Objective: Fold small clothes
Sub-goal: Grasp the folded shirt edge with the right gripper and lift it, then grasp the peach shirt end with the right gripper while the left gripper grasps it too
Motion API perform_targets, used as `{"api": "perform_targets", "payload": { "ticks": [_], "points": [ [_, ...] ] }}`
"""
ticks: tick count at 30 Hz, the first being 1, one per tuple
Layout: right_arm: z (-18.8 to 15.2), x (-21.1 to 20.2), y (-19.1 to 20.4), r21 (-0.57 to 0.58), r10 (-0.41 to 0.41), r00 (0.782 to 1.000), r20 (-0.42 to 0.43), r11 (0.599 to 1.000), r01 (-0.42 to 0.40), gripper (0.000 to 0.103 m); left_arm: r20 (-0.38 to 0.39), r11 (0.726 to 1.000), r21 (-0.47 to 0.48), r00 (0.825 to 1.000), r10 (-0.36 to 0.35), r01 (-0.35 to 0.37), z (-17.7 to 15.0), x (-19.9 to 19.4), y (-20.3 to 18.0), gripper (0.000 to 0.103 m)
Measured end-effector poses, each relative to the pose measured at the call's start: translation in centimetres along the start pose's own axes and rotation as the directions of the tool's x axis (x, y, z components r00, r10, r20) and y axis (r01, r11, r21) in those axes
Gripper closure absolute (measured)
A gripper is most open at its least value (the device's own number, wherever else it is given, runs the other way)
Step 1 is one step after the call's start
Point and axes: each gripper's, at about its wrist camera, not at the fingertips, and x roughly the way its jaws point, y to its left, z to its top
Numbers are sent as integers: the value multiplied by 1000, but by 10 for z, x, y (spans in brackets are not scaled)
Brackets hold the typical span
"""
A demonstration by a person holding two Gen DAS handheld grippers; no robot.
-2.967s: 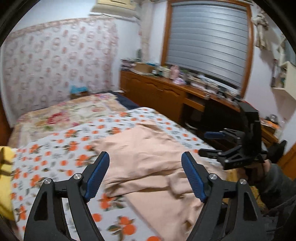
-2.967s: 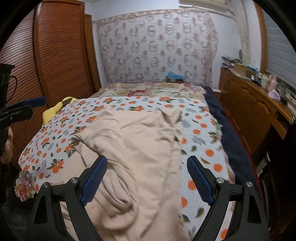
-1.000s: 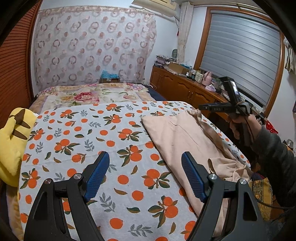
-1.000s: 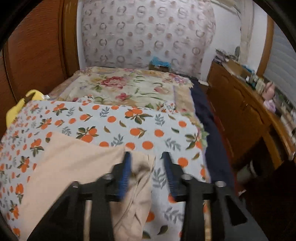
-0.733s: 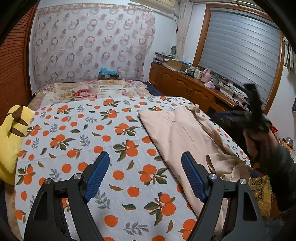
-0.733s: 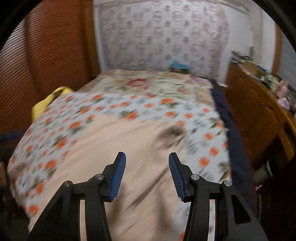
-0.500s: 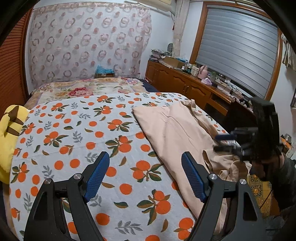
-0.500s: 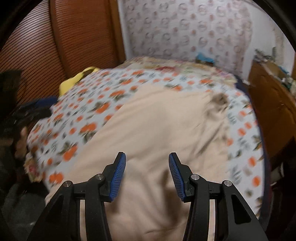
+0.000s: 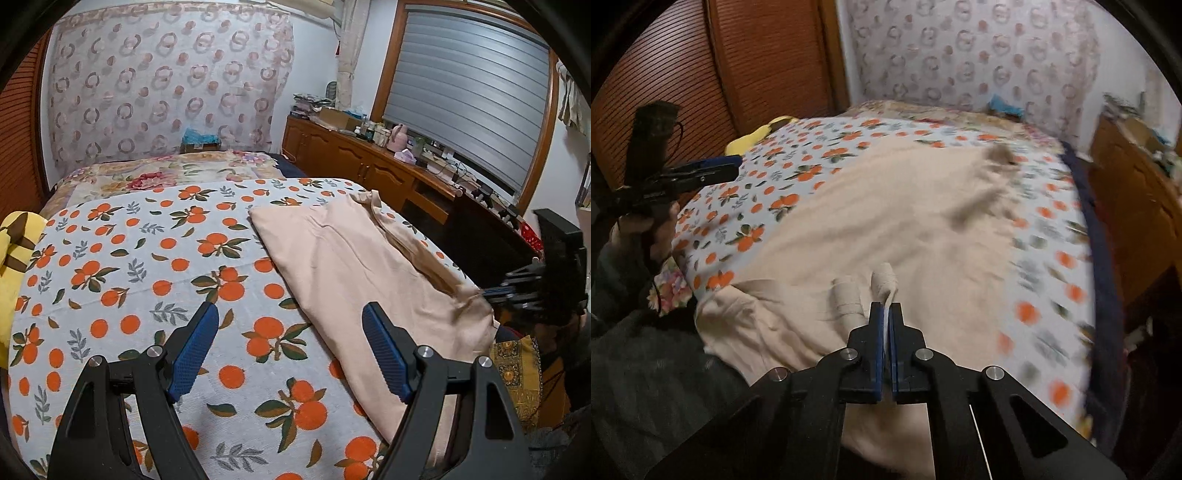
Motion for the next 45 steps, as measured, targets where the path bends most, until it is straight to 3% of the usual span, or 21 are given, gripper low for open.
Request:
{"api": "perform_targets", "payload": {
  "ticks": [5, 8, 16, 24, 29, 35, 38, 40, 42, 45],
  "points": [
    [-32, -32, -31, 69, -114, 993, -39, 991, 116, 101, -13, 1000, 14, 1000, -11, 11, 1, 7, -8, 22],
    [-40, -37, -42, 89, -135, 989, -53, 986, 139, 101, -21, 1000, 22, 1000, -12, 13, 2, 11, -13, 22],
    [-7, -24, -41, 97, -130, 991, 36, 987, 126, 52, -27, 999, 43, 1000, -1, 2, 16, 24, -16, 22],
    [45, 17, -64, 101, -135, 985, 108, 987, 124, 47, -56, 997, 72, 998, 22, -18, 48, 64, -12, 22],
    [81, 62, -79, 95, -134, 987, 94, 988, 125, 46, -85, 994, 101, 995, 50, -41, 66, 95, -9, 22],
    [114, 112, -93, 102, -78, 995, 58, 992, 72, 45, -123, 992, 108, 990, 74, -60, 85, 132, -1, 22],
    [120, 135, -102, 98, -70, 997, 25, 993, 67, 45, -136, 993, 99, 988, 79, -66, 91, 147, 6, 34],
    [120, 145, -108, 98, -90, 996, 8, 991, 89, 45, -160, 994, 86, 984, 77, -64, 94, 159, 12, 52],
    [122, 152, -116, 108, -106, 994, -7, 988, 106, 40, -191, 995, 74, 979, 77, -64, 95, 169, 18, 56],
    [121, 162, -124, 146, -59, 998, -6, 988, 59, 39, -216, 996, 58, 974, 73, -62, 94, 180, 25, 56]
  ]
}}
